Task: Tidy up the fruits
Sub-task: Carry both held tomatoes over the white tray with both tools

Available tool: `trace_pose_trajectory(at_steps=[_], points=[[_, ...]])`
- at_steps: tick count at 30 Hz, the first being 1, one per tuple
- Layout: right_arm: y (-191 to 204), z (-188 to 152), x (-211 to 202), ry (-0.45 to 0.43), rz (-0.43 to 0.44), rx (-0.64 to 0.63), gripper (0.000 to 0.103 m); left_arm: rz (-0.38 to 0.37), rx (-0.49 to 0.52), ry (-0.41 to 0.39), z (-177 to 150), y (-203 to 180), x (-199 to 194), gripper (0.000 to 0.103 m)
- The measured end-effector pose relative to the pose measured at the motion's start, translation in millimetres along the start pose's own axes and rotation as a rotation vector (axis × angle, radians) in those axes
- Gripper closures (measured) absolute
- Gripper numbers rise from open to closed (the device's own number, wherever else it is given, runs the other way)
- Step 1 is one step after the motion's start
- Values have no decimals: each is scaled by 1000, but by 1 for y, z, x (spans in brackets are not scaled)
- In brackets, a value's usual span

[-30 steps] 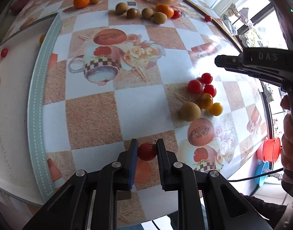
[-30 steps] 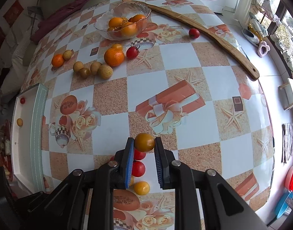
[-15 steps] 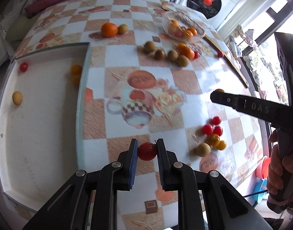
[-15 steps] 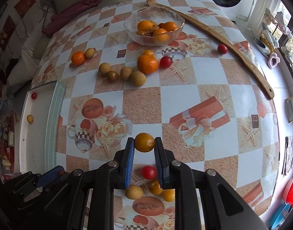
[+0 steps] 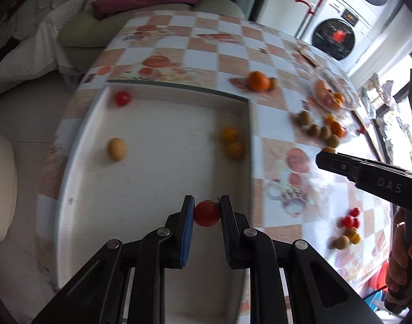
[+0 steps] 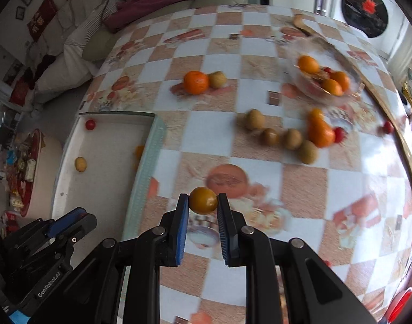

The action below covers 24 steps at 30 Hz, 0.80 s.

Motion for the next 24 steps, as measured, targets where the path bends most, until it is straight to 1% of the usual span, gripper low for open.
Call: trace_pose_trajectory(at_steps=[4, 9, 11, 16, 24], points=[[32, 8, 13, 11, 45, -21, 80, 57, -32, -7, 3, 37, 6, 82], [69, 12, 39, 56, 95, -48, 80, 126, -45, 19, 0, 72, 24, 82], [82, 10, 50, 80, 103, -64, 80, 146, -34, 27, 0, 79, 30, 82], [106, 6, 75, 123, 107, -93, 80, 159, -33, 48, -2, 88, 41, 82], [115, 1, 98, 170, 75, -119, 80, 171, -6, 54, -4, 88, 44, 82]])
Point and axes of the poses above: each gripper's, at about its wrist camera, not at the fingertips, and x roughly the way its jaws point, y to its left, z to its top, the point moved 3 cm from there along x, roughly the way its jaws point, and after that the axes turned 11 degrees about -y, right-handed, at the moved point
